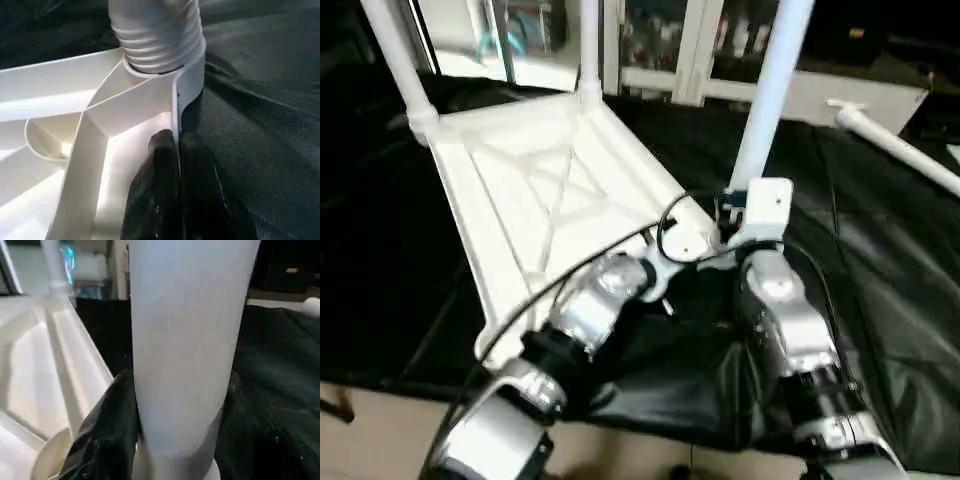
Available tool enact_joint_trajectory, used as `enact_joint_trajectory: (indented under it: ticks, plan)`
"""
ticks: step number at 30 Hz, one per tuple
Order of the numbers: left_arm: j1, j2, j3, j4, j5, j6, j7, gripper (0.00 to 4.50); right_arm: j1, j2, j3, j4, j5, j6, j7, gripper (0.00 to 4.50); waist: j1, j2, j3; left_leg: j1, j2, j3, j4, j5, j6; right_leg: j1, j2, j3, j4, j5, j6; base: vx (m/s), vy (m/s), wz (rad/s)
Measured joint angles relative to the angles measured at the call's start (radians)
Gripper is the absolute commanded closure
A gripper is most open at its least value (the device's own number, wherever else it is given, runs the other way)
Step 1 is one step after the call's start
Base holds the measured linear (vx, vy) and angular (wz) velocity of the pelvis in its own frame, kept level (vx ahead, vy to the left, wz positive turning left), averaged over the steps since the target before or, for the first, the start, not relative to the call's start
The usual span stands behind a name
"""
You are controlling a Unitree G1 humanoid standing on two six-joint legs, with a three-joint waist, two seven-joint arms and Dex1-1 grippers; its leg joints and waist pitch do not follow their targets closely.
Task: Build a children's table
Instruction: Pick table leg
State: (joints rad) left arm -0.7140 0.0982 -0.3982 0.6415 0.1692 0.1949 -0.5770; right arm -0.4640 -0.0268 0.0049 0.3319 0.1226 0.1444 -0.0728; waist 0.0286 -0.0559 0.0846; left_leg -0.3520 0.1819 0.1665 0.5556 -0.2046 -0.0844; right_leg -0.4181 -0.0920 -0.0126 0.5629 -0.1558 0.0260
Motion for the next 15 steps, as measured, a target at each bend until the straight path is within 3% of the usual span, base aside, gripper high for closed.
enact_joint_trajectory:
  ticks: [4,8,12,15]
  plan:
    - [0.038,0.094,-0.016,-0.065,-0.016,-0.072,-0.130,4.50,0.056,-0.040,0.009,-0.087,0.061,0.030,0.130,2.66,0.002,0.001,-0.001,0.000,0.009,0.002,-0.003,0.000,-0.001,-0.002,0.005,-0.003,0.000,0.001,0.000,0.000,0.000,0.00]
    - [0.088,0.208,-0.027,-0.149,-0.064,-0.145,-0.305,4.50,0.119,-0.131,0.056,-0.195,0.138,0.105,0.325,2.66,0.004,0.003,-0.003,0.000,0.012,0.004,-0.003,0.004,-0.007,-0.001,0.007,-0.002,0.001,0.004,-0.005,0.040,0.001,0.01]
    - [0.110,0.268,-0.022,-0.190,-0.108,-0.179,-0.424,4.50,0.143,-0.238,0.091,-0.258,0.197,0.179,0.525,2.66,0.010,0.003,-0.006,0.000,0.010,0.009,0.000,0.002,-0.004,0.000,0.006,-0.002,0.001,-0.004,-0.009,0.076,0.030,0.01]
    - [0.111,0.281,-0.020,-0.194,-0.121,-0.181,-0.459,4.50,0.150,-0.279,0.096,-0.273,0.214,0.192,0.612,2.66,0.010,0.001,-0.008,0.001,0.010,0.012,0.002,0.000,0.003,0.000,0.005,-0.002,0.003,-0.006,-0.013,0.000,0.000,0.00]
